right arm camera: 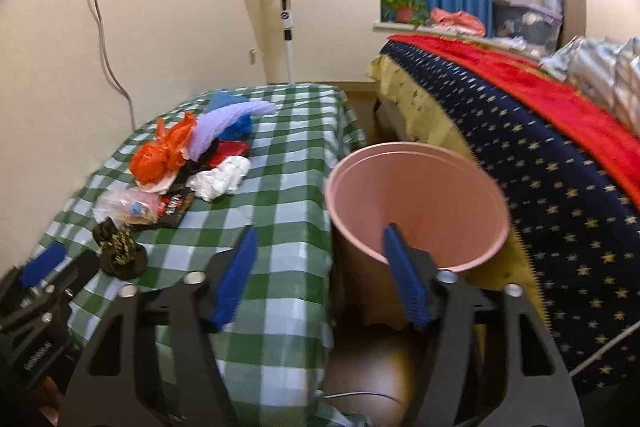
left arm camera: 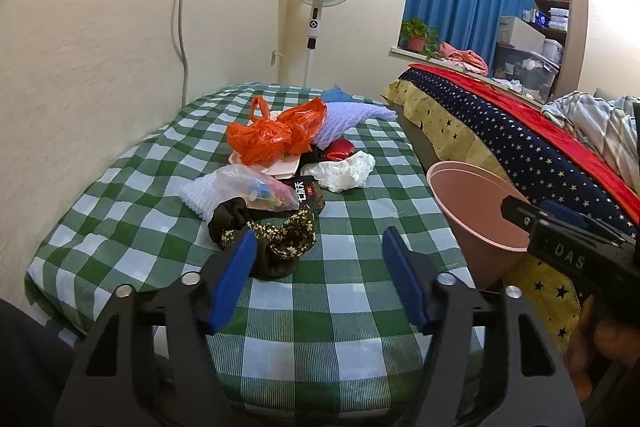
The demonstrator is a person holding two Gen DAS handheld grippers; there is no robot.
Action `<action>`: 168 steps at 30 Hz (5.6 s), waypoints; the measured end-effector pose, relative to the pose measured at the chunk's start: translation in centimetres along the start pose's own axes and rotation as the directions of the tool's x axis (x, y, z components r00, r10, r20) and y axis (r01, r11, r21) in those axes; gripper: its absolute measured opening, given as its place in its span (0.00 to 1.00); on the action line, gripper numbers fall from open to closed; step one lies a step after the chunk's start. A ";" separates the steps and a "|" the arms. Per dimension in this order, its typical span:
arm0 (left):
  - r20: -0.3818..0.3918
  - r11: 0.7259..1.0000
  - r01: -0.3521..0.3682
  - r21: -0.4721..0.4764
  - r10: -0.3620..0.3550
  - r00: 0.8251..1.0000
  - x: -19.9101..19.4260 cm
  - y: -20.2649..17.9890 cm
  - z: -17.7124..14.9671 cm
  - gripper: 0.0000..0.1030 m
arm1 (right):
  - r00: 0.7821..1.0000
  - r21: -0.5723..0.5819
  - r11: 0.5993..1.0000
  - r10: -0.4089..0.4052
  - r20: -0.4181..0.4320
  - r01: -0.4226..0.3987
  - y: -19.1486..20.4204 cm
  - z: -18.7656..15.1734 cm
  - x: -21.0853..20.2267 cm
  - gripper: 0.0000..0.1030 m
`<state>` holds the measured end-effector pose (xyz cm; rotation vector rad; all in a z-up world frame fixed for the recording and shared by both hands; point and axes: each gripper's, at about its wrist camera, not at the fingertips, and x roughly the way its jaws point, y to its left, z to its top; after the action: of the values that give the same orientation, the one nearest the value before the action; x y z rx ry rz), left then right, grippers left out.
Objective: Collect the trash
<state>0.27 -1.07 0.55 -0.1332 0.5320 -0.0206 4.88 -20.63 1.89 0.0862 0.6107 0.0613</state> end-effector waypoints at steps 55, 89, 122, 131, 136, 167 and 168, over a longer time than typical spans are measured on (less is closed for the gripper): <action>0.004 0.998 0.001 -0.057 0.000 1.000 2.3 0.7 1.4 0.02 | 0.945 -0.038 0.953 0.294 -0.146 -0.302 4.5 4.7 9.8 0.01; -0.027 0.948 0.307 0.086 -0.306 0.952 7.6 -13.5 4.2 0.02 | 0.999 0.070 0.997 -0.029 0.038 0.026 -14.8 6.3 1.8 0.01; -0.165 0.914 0.387 0.120 -0.366 0.916 15.8 -17.5 4.6 0.02 | 0.997 0.099 0.992 -0.072 -0.021 0.074 -15.5 6.3 5.7 0.04; -0.172 0.916 0.388 0.103 -0.367 0.914 15.6 -16.7 4.7 0.31 | 0.995 0.104 0.990 -0.098 -0.018 0.100 -15.5 6.1 5.7 0.43; -0.165 0.919 0.378 0.115 -0.358 0.919 14.5 -15.5 4.8 0.31 | 0.994 0.101 0.989 -0.107 -0.022 0.108 -15.4 5.9 5.7 0.43; -0.011 0.975 0.223 -0.019 -0.223 0.975 6.6 -0.7 5.8 0.15 | 0.998 0.041 0.998 0.041 0.040 -0.043 -6.9 7.0 0.7 0.43; -0.009 0.977 0.214 -0.017 -0.214 0.977 6.7 -0.5 5.9 0.15 | 0.997 0.058 0.996 0.059 0.047 -0.062 -6.3 7.5 0.7 0.43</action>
<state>9.06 -1.26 2.22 -0.2060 0.5264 -0.2274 9.97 -27.31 6.95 0.1631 0.5647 0.0998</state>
